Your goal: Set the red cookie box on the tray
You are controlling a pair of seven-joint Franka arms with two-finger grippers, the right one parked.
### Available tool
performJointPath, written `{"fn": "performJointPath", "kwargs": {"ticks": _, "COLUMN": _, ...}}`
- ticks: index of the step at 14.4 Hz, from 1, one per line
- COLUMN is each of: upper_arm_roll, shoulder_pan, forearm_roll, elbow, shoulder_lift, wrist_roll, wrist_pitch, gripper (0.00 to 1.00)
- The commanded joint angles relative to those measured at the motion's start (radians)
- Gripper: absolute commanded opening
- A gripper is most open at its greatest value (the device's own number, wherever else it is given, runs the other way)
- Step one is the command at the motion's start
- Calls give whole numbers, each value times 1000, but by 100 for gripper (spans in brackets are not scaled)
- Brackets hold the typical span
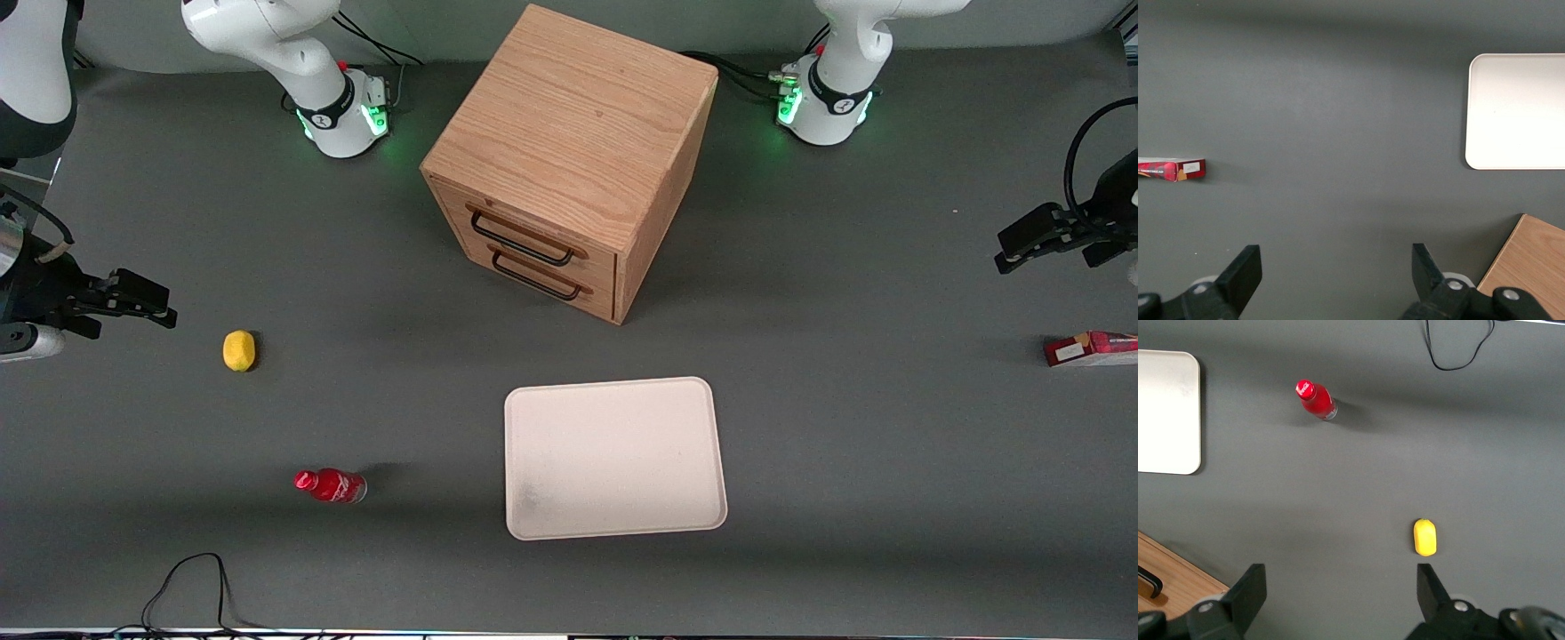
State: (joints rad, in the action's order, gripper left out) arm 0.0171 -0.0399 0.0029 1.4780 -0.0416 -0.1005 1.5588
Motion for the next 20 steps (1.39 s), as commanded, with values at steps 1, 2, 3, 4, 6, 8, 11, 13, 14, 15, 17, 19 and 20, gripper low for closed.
{"fn": "performJointPath", "kwargs": {"ticks": 1, "upper_arm_roll": 4, "shoulder_pan": 31, "forearm_roll": -11, "elbow": 27, "shoulder_lift": 25, "wrist_roll": -8, "wrist_pitch": 0, "gripper": 100}}
{"fn": "performJointPath", "kwargs": {"ticks": 2, "upper_arm_roll": 4, "shoulder_pan": 52, "forearm_roll": -9, "elbow": 27, "shoulder_lift": 23, "wrist_roll": -4, "wrist_pitch": 0, "gripper": 100}}
{"fn": "performJointPath", "kwargs": {"ticks": 3, "upper_arm_roll": 4, "shoulder_pan": 75, "forearm_roll": -9, "elbow": 27, "shoulder_lift": 19, "wrist_roll": -2, "wrist_pitch": 1, "gripper": 100}}
{"fn": "performJointPath", "kwargs": {"ticks": 4, "upper_arm_roll": 4, "shoulder_pan": 101, "forearm_roll": -9, "elbow": 27, "shoulder_lift": 14, "wrist_roll": -4, "wrist_pitch": 4, "gripper": 100}}
{"fn": "performJointPath", "kwargs": {"ticks": 6, "upper_arm_roll": 4, "shoulder_pan": 167, "forearm_roll": -12, "elbow": 25, "shoulder_lift": 2, "wrist_roll": -2, "wrist_pitch": 20, "gripper": 100}}
{"fn": "performJointPath", "kwargs": {"ticks": 8, "upper_arm_roll": 4, "shoulder_pan": 228, "forearm_roll": -12, "elbow": 21, "shoulder_lift": -15, "wrist_roll": 1, "wrist_pitch": 30, "gripper": 100}}
{"fn": "performJointPath", "kwargs": {"ticks": 11, "upper_arm_roll": 4, "shoulder_pan": 325, "forearm_roll": -14, "elbow": 18, "shoulder_lift": -41, "wrist_roll": 123, "wrist_pitch": 88, "gripper": 100}}
{"fn": "performJointPath", "kwargs": {"ticks": 13, "upper_arm_roll": 4, "shoulder_pan": 403, "forearm_roll": -20, "elbow": -2, "shoulder_lift": -79, "wrist_roll": 272, "wrist_pitch": 107, "gripper": 100}}
{"fn": "performJointPath", "kwargs": {"ticks": 14, "upper_arm_roll": 3, "shoulder_pan": 437, "forearm_roll": -26, "elbow": -28, "shoulder_lift": -108, "wrist_roll": 342, "wrist_pitch": 107, "gripper": 100}}
{"fn": "performJointPath", "kwargs": {"ticks": 15, "upper_arm_roll": 3, "shoulder_pan": 463, "forearm_roll": -27, "elbow": -62, "shoulder_lift": -142, "wrist_roll": 416, "wrist_pitch": 107, "gripper": 100}}
{"fn": "performJointPath", "kwargs": {"ticks": 17, "upper_arm_roll": 3, "shoulder_pan": 527, "forearm_roll": -27, "elbow": -141, "shoulder_lift": -216, "wrist_roll": 562, "wrist_pitch": 99, "gripper": 100}}
{"fn": "performJointPath", "kwargs": {"ticks": 19, "upper_arm_roll": 3, "shoulder_pan": 587, "forearm_roll": -40, "elbow": -206, "shoulder_lift": -277, "wrist_roll": 654, "wrist_pitch": 98, "gripper": 100}}
{"fn": "performJointPath", "kwargs": {"ticks": 20, "upper_arm_roll": 1, "shoulder_pan": 621, "forearm_roll": -49, "elbow": -234, "shoulder_lift": -305, "wrist_roll": 710, "wrist_pitch": 101, "gripper": 100}}
